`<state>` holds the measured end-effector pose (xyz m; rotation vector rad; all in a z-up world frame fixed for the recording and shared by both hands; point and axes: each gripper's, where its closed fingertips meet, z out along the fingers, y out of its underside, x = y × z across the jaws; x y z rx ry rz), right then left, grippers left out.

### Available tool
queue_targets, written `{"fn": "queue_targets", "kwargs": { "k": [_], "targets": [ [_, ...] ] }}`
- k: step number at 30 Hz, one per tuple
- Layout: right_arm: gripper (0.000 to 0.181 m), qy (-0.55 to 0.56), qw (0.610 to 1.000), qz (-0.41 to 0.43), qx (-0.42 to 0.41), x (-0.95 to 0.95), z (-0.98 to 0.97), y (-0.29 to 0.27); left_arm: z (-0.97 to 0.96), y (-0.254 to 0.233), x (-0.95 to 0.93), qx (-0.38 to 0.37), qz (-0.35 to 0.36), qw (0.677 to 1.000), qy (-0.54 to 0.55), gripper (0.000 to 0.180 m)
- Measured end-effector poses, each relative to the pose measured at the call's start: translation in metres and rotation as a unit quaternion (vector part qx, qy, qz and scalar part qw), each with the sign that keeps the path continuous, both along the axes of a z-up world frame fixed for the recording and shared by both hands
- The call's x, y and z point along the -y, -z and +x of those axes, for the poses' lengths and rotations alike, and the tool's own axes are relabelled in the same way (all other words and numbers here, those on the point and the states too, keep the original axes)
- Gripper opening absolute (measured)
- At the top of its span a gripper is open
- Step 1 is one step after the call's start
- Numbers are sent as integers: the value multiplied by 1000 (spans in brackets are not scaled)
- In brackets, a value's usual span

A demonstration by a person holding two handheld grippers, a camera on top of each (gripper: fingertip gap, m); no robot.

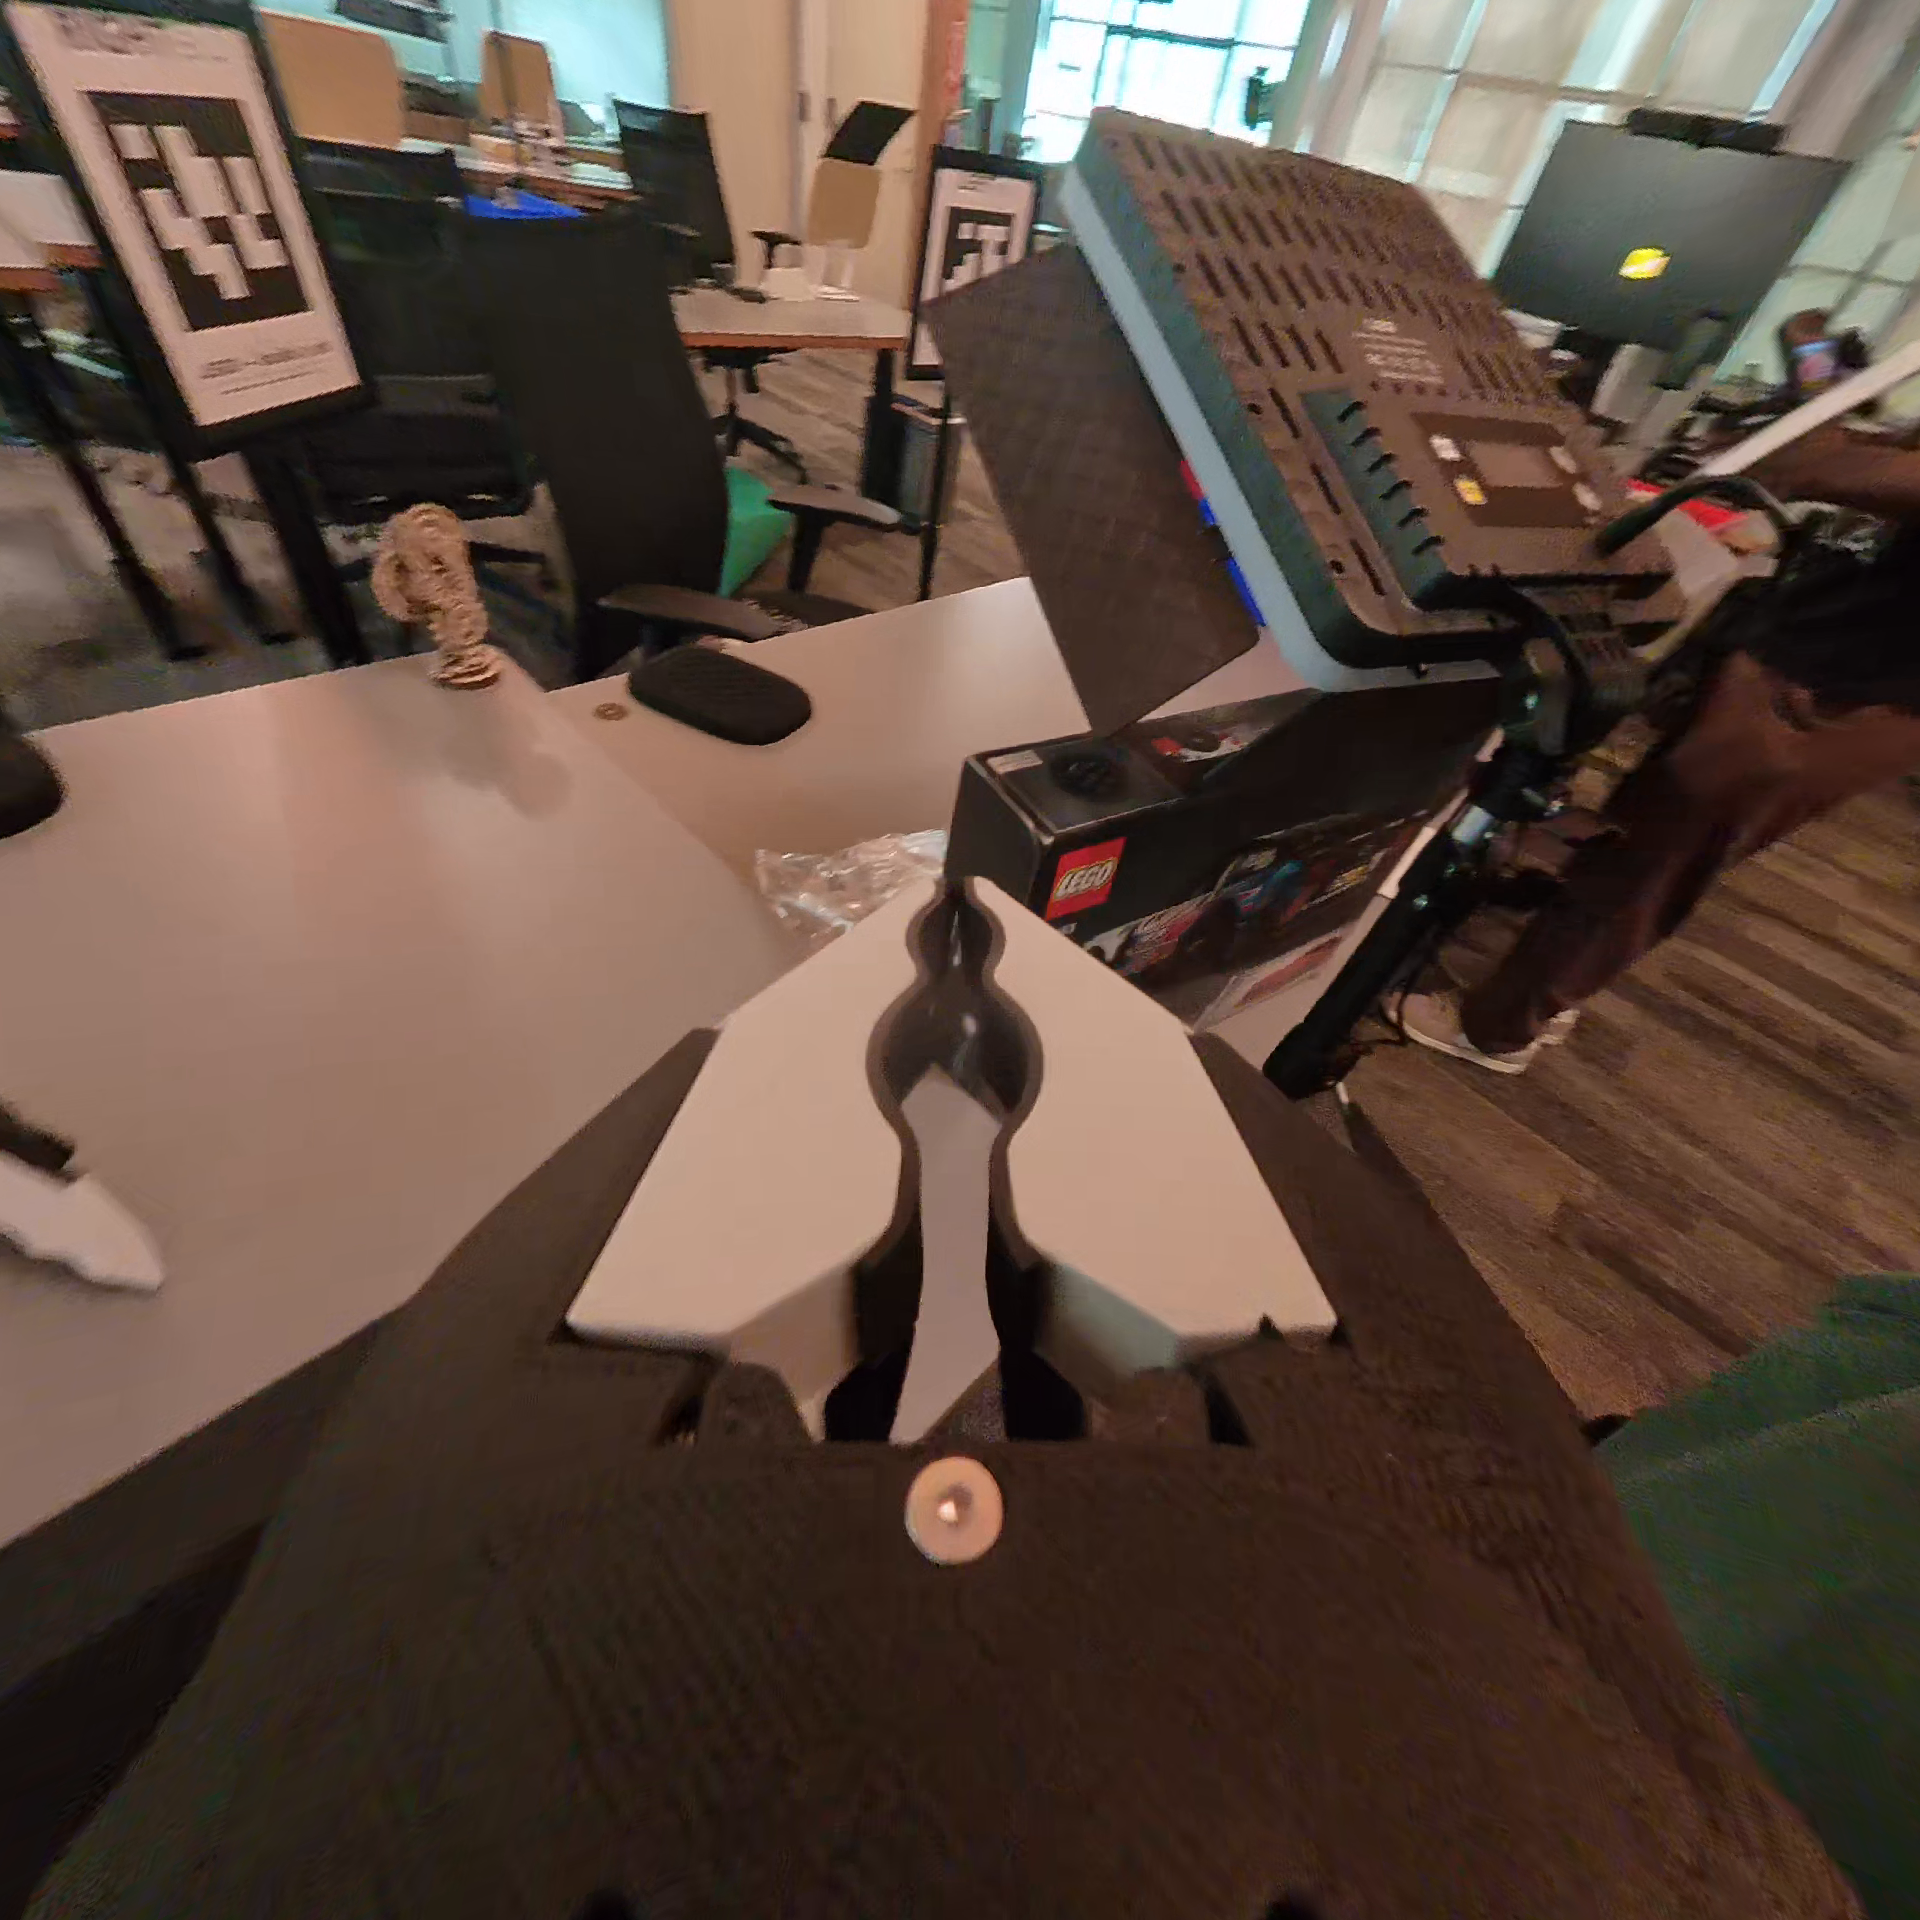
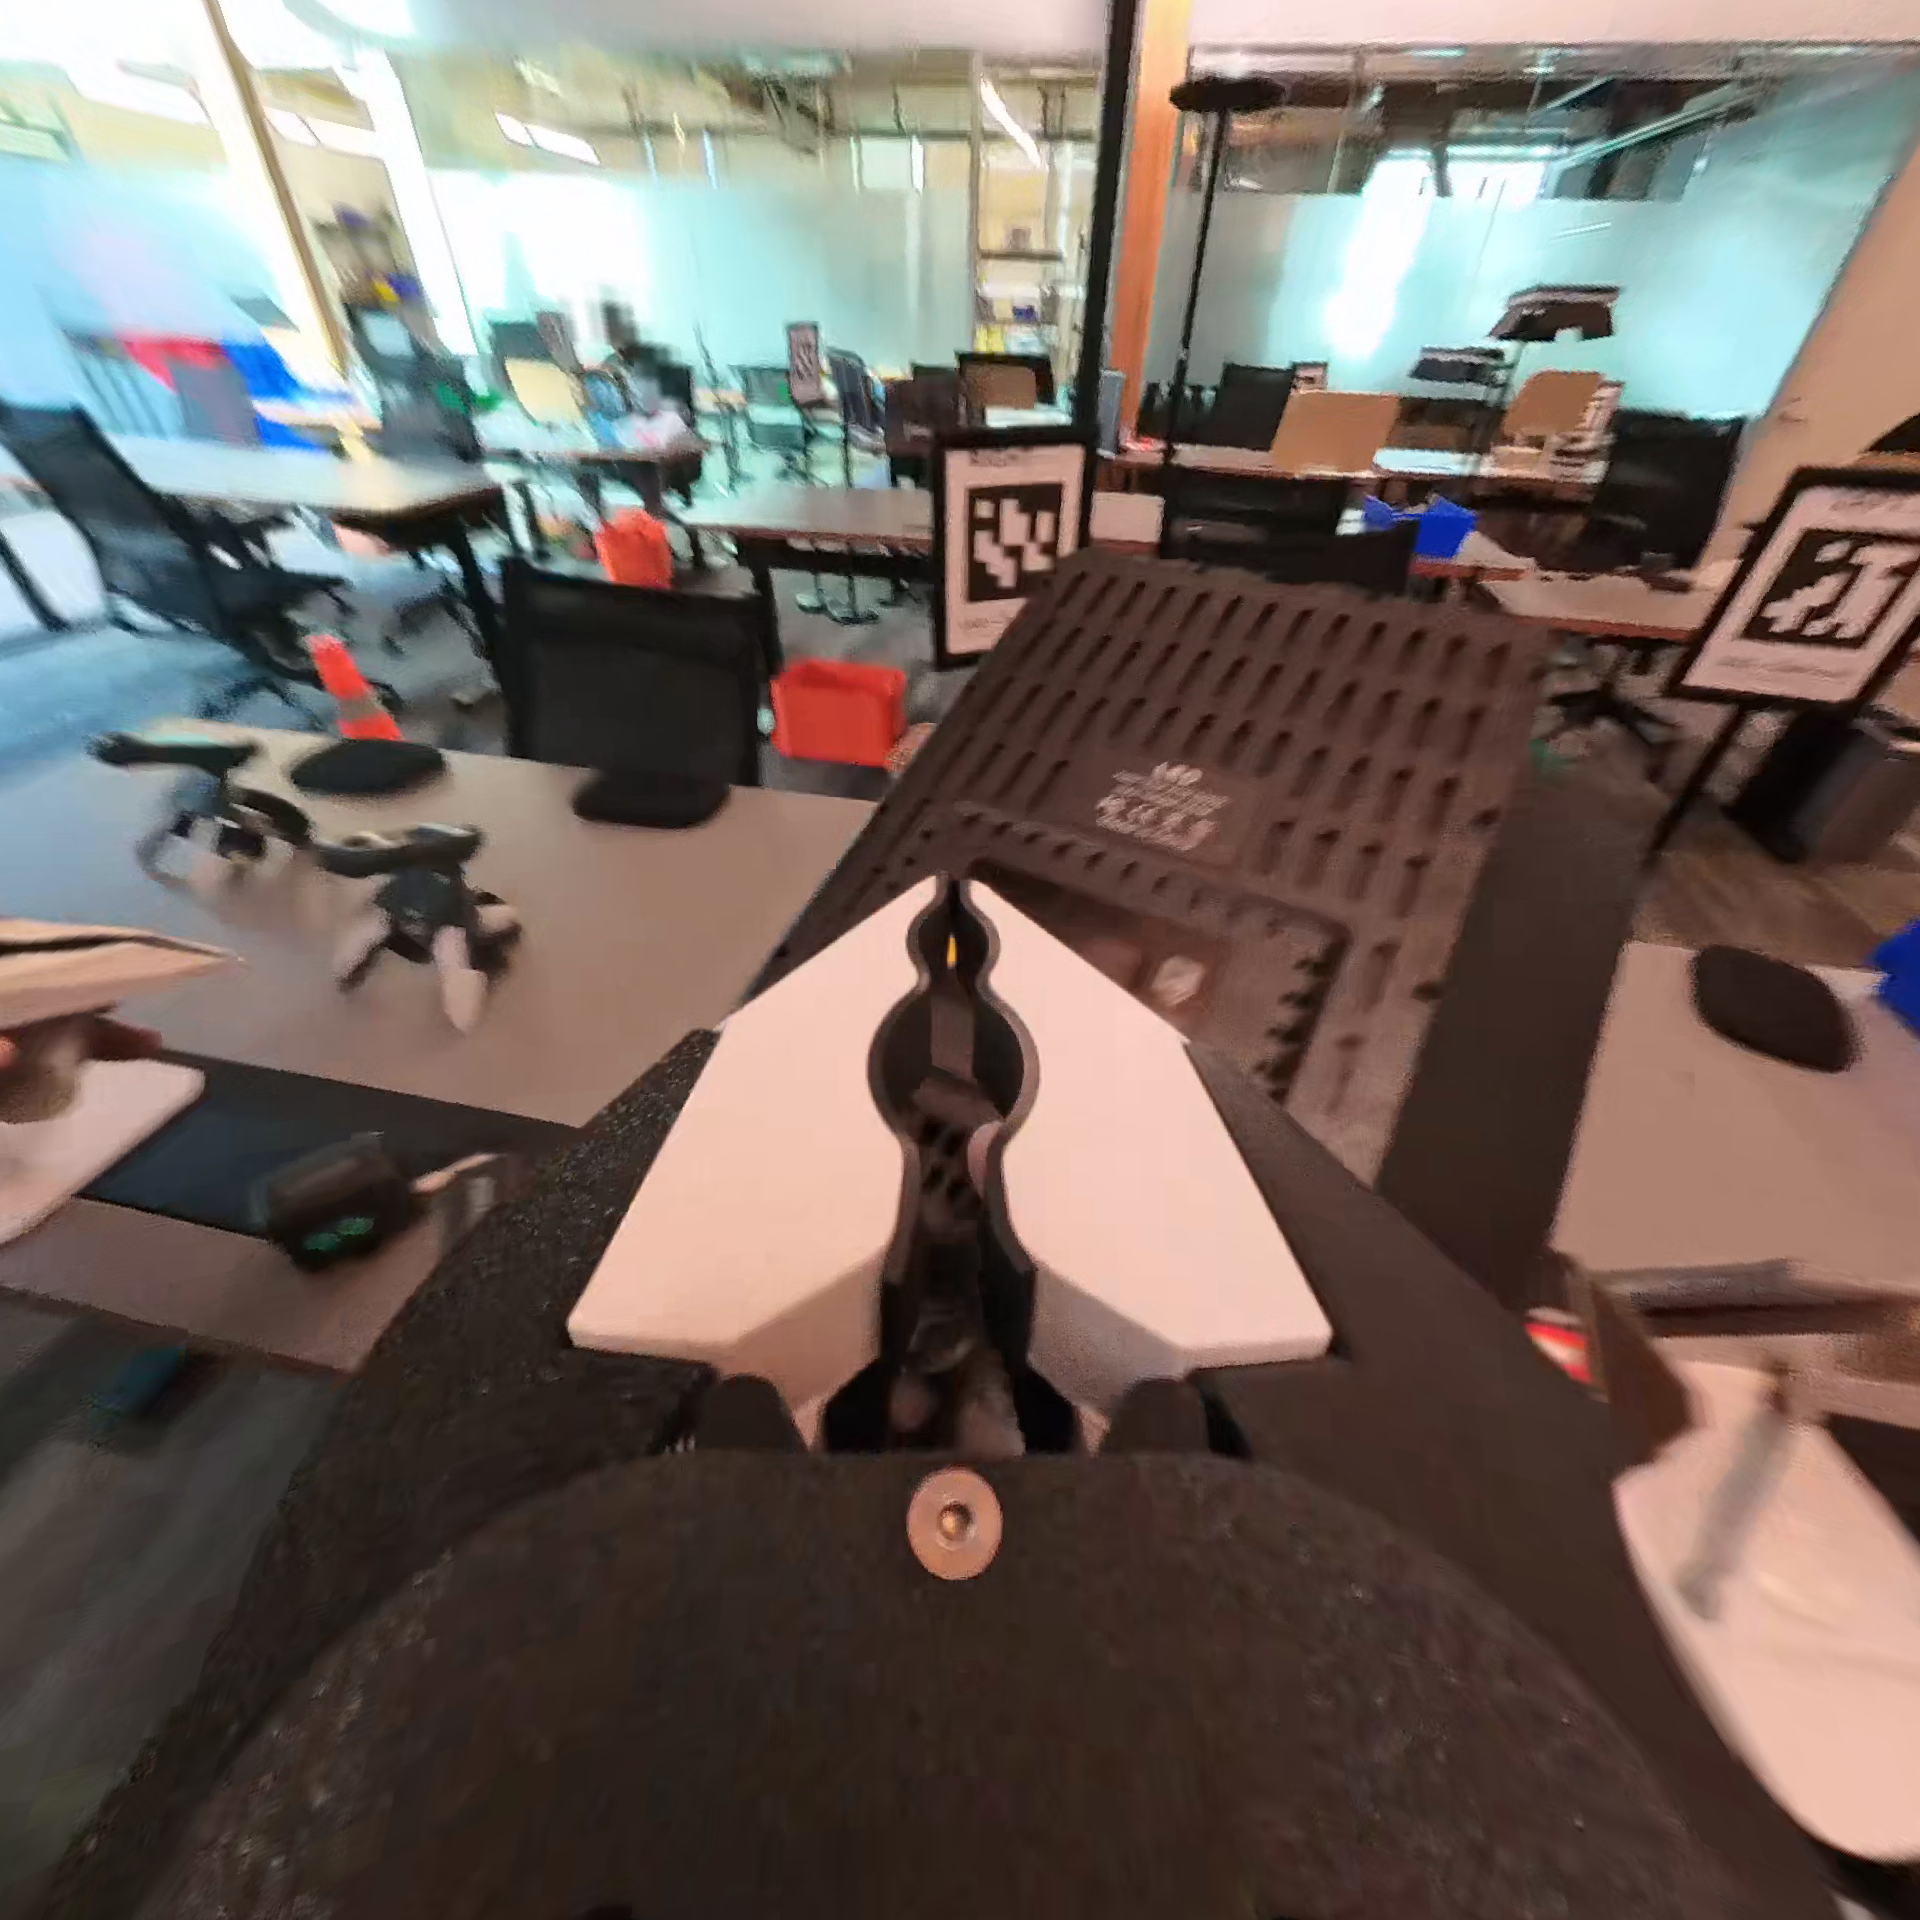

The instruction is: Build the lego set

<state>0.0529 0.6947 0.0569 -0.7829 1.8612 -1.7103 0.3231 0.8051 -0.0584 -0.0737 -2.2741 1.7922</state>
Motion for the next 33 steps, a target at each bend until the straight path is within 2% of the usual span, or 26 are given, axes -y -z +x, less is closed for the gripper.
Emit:
{"fn": "queue_targets", "kwargs": {
  "k": [4, 9, 14, 16, 17, 19, 21, 23, 28, 31, 33],
  "targets": [
    [0, -55, 997, 51, 29, -35, 17, 55, -3, 1, -35, -2, 7, 997, -82, 0],
    [0, -128, 991, 18, -12, -71, 35, 92, -22, 4, -88, -20, 1, 986, -163, 0],
    [17, -226, 973, 32, -27, -109, 82, 103, -4, -2, -155, -14, -11, 972, -235, 0],
    [30, -266, 962, 37, -39, -131, 111, 108, 15, -5, -189, -11, -22, 963, -269, 0],
    [36, -284, 957, 40, -44, -143, 128, 112, 25, -3, -207, -15, -22, 960, -280, 3],
    [49, -324, 943, 50, -62, -174, 164, 121, 44, 3, -243, -32, -19, 953, -302, 26],
    [54, -358, 930, 45, -75, -210, 201, 126, 65, 8, -284, -39, -19, 945, -325, 50],
    [55, -387, 918, 30, -82, -250, 239, 128, 90, 12, -331, -25, -21, 936, -351, 62],
    [55, -421, 904, 29, -71, -359, 344, 131, 163, 22, -453, -12, 5, 926, -378, 80],
    [51, -440, 897, 35, -32, -430, 404, 117, 212, 19, -533, 12, 14, 914, -406, 79],
    [49, -458, 888, 32, -13, -472, 440, 106, 243, 23, -580, -8, 17, 906, -423, 78]
  ]
}}
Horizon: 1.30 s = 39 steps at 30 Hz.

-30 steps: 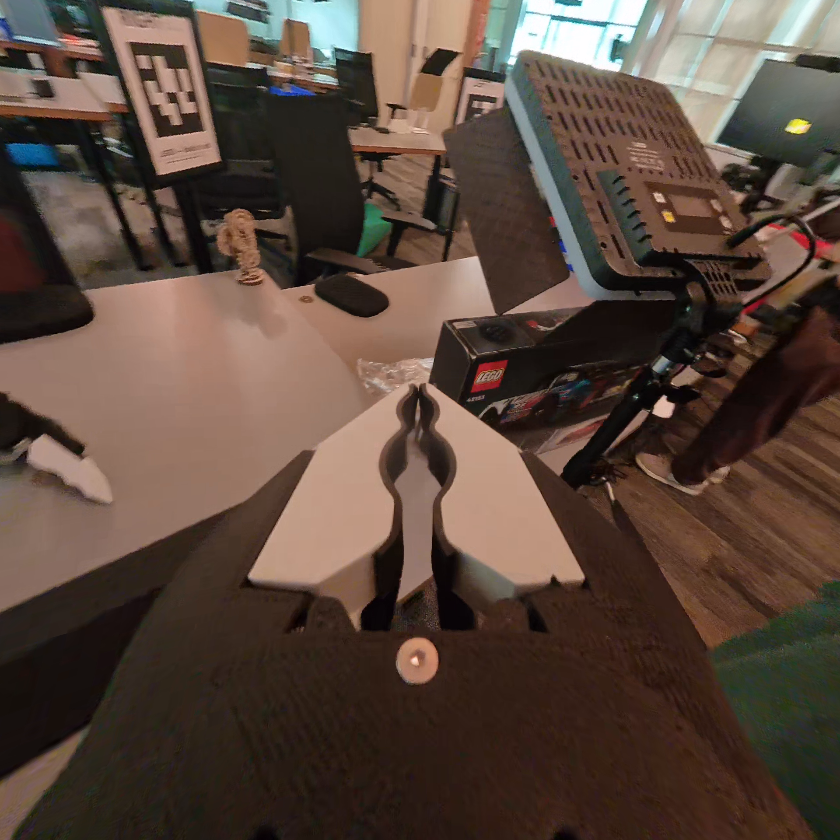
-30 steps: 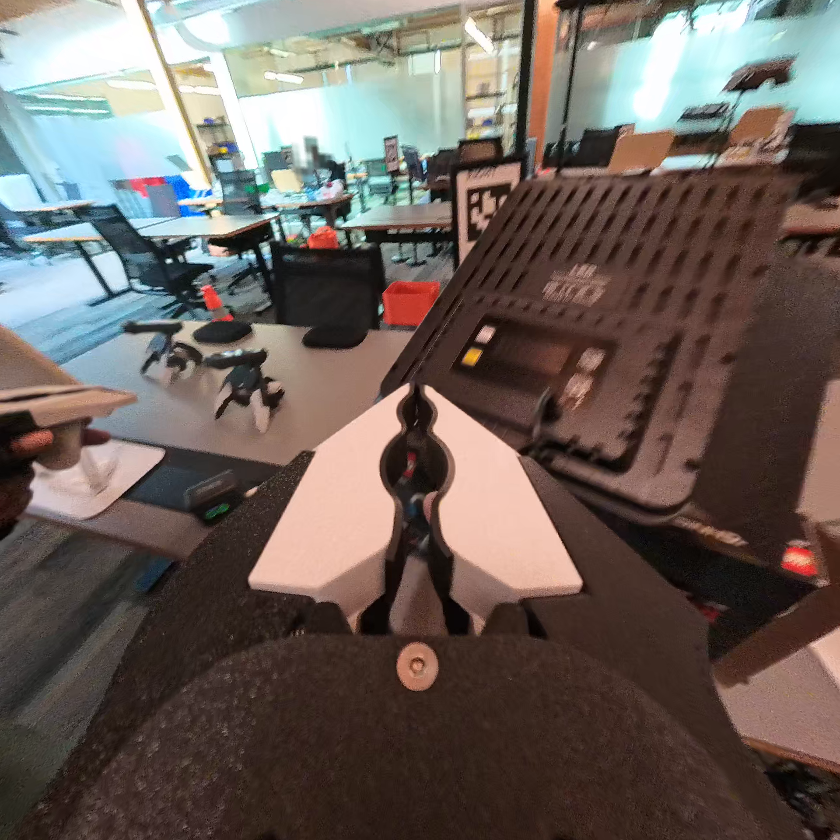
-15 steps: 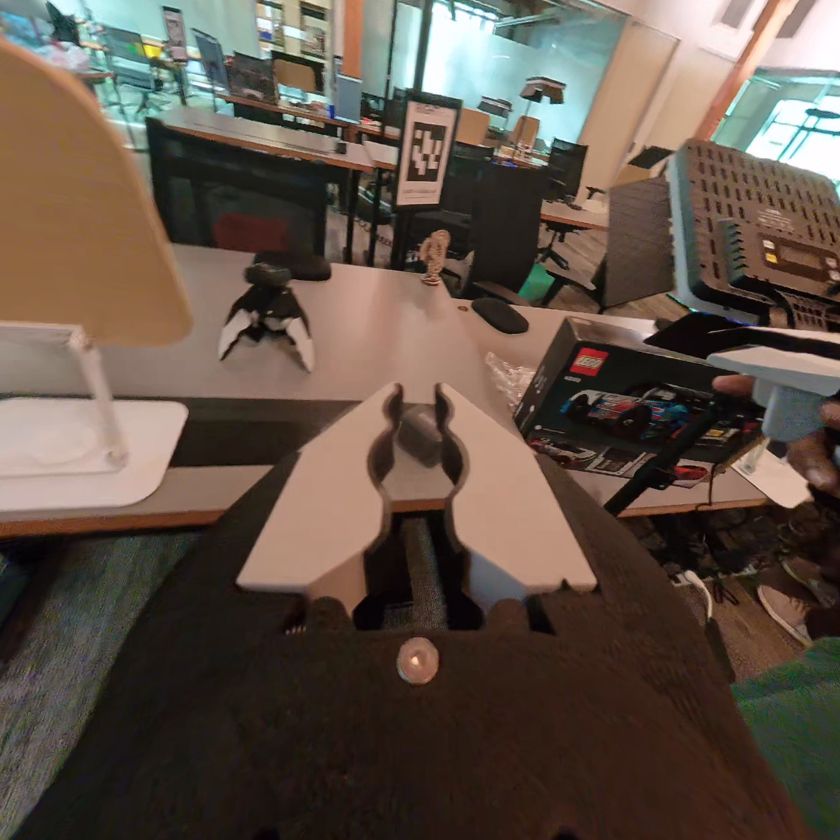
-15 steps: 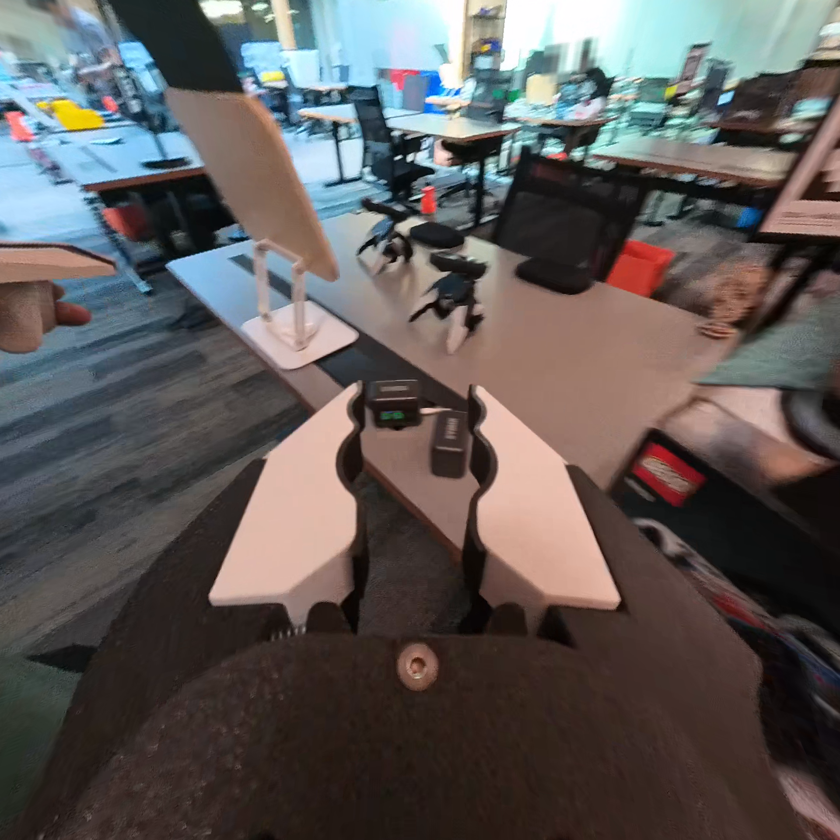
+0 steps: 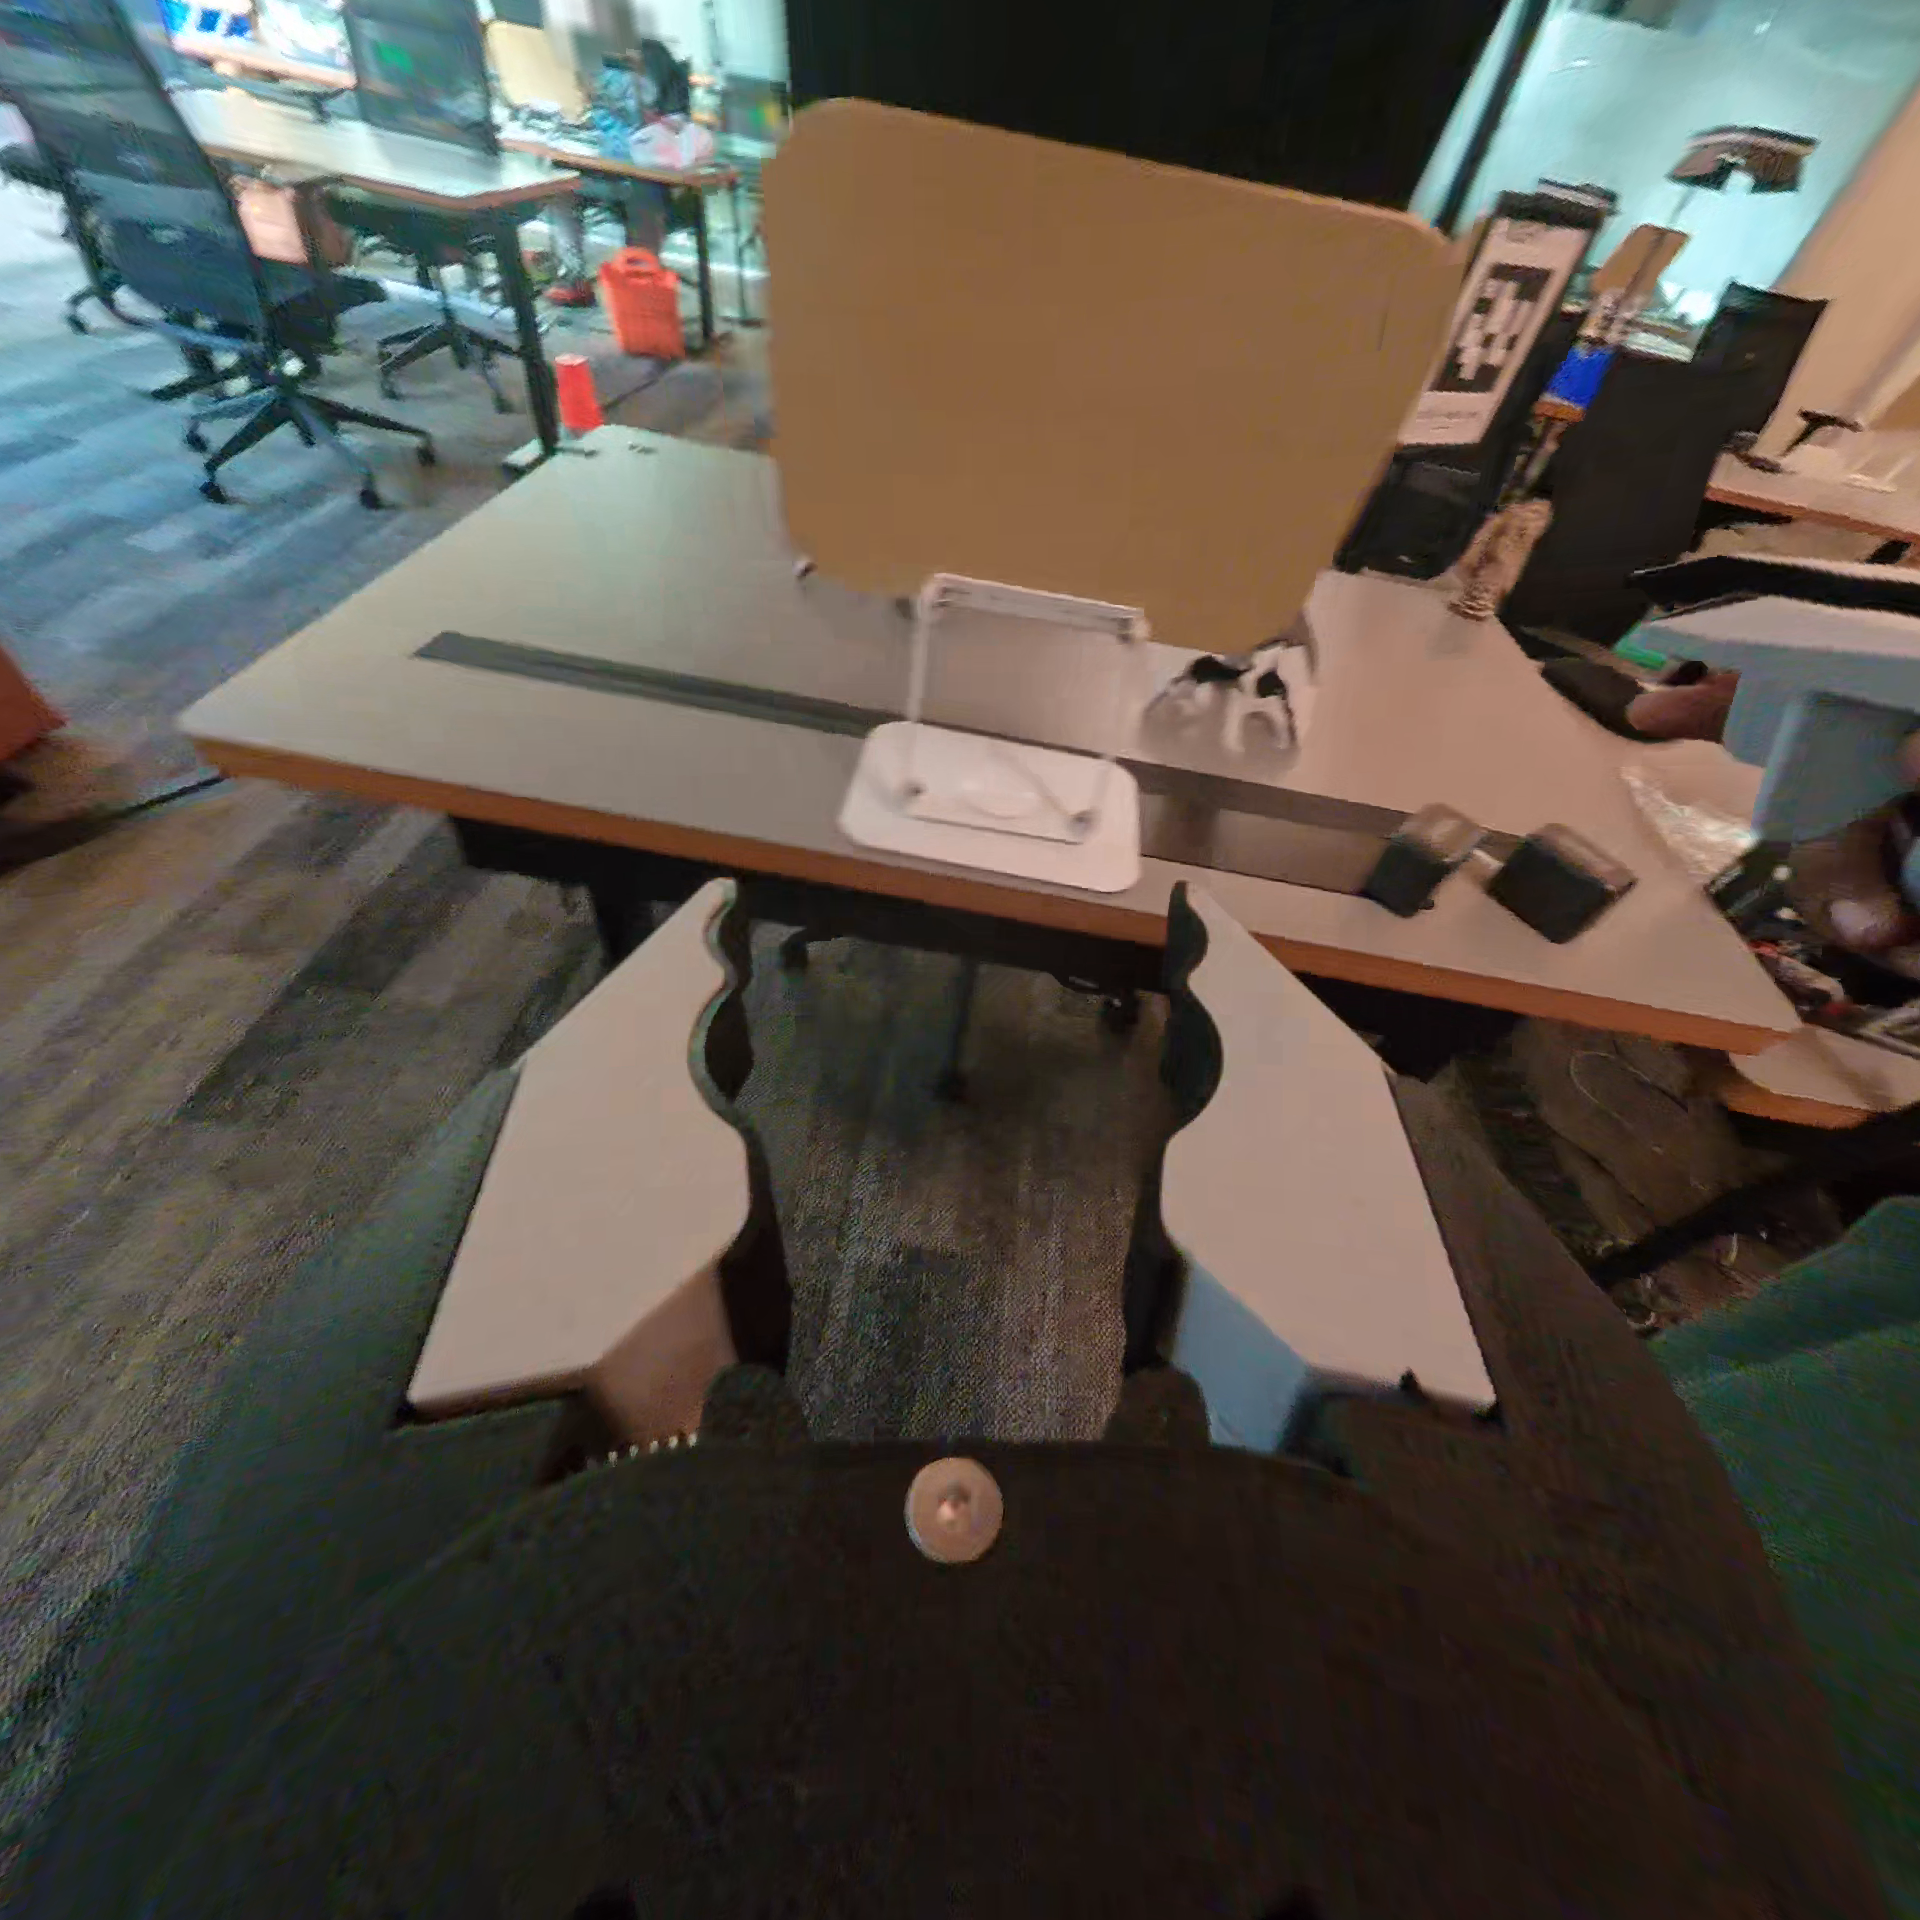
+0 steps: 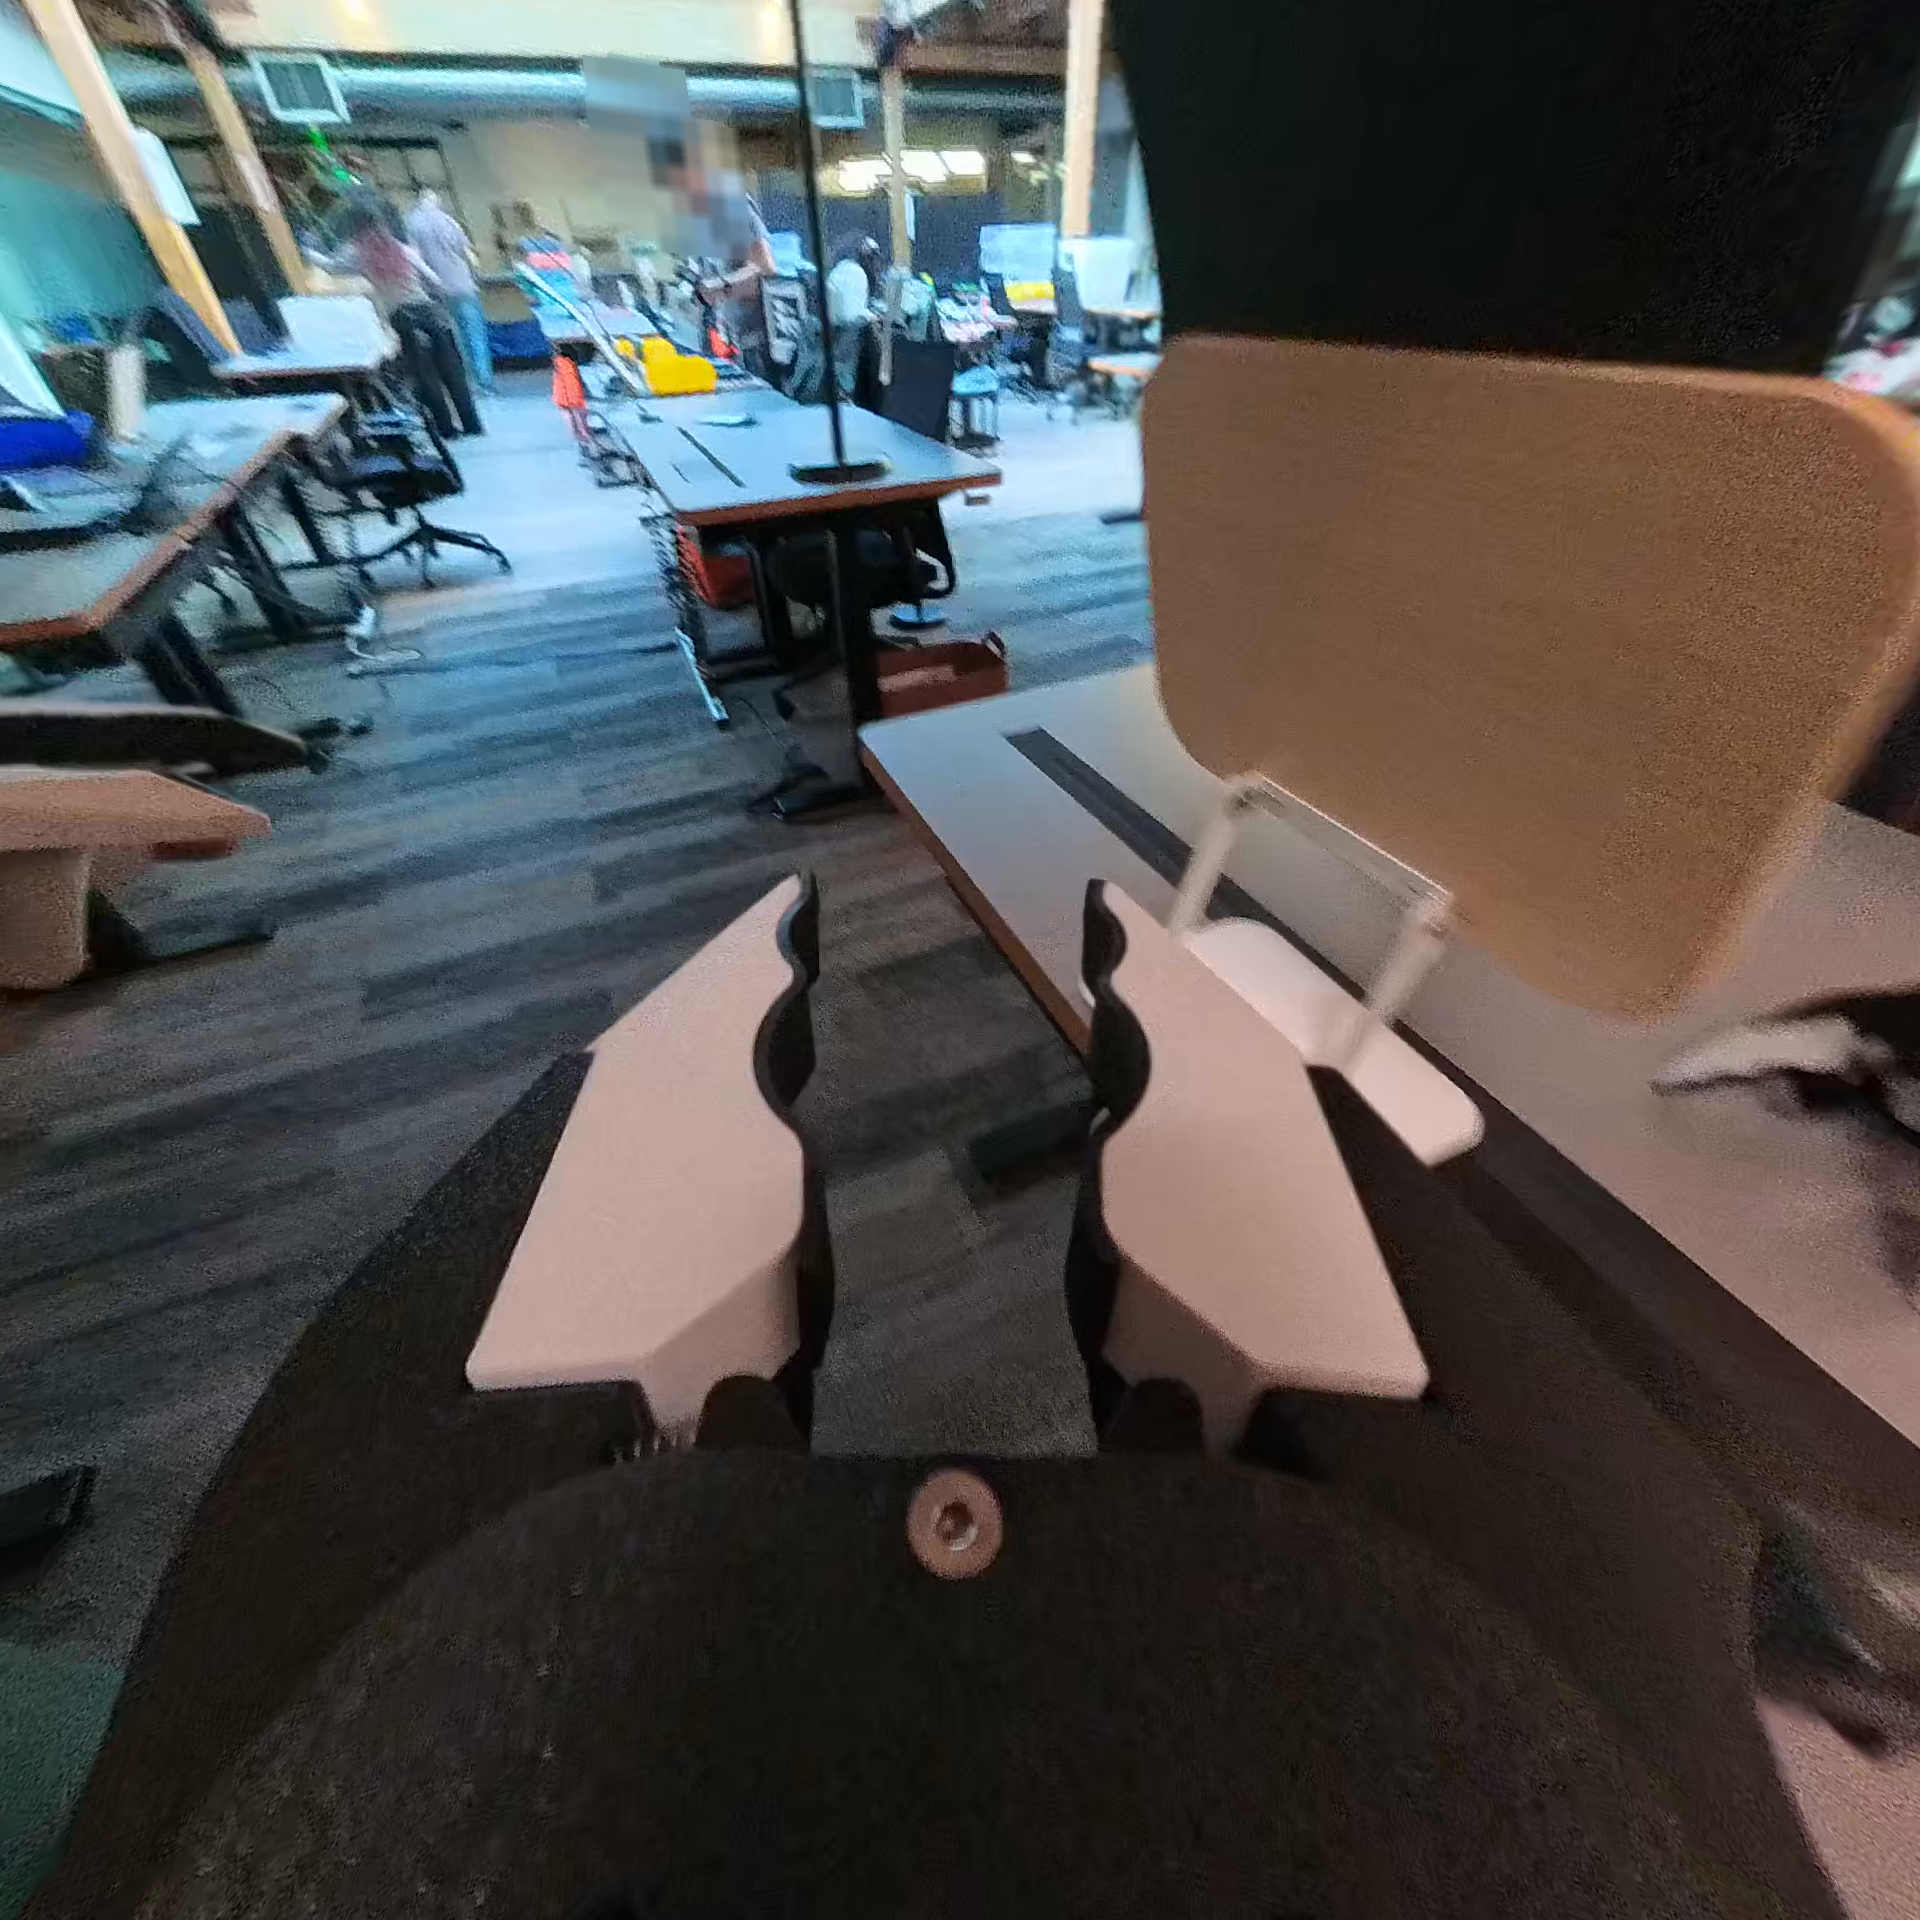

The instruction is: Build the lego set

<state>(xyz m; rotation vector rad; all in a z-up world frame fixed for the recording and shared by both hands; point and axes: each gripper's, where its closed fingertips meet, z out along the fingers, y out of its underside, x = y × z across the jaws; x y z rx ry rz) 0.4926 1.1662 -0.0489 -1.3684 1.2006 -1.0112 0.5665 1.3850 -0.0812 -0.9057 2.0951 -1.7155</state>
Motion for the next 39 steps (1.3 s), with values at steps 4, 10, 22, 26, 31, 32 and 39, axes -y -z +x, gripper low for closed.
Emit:
{"fn": "queue_targets", "kwargs": {
  "k": [4, 10, 22, 26, 31, 32, 39],
  "targets": [
    [49, -31, 999, 22, -1, -55, 53, -9, 55, 2, -54, -16, 0, 1000, -9, 75],
    [52, -38, 997, 20, -58, -83, 120, 35, 154, -3, -63, -3, -50, 999, -13, 70],
    [59, -131, 990, 24, -39, -197, 454, 53, 411, -9, -183, 4, -1, 996, -93, 68],
    [60, -212, 977, -6, -12, -250, 576, 22, 495, -27, -252, 29, 15, 984, -173, 66],
    [59, -258, 966, 12, -13, -296, 712, 12, 586, -1, -310, 11, 19, 971, -237, 62],
    [60, -260, 965, 14, -14, -304, 738, 16, 606, 9, -318, 7, 23, 970, -242, 62],
    [61, -200, 979, 14, -35, -333, 924, 44, 814, 25, -338, 2, 22, 982, -188, 60]
  ]
}}
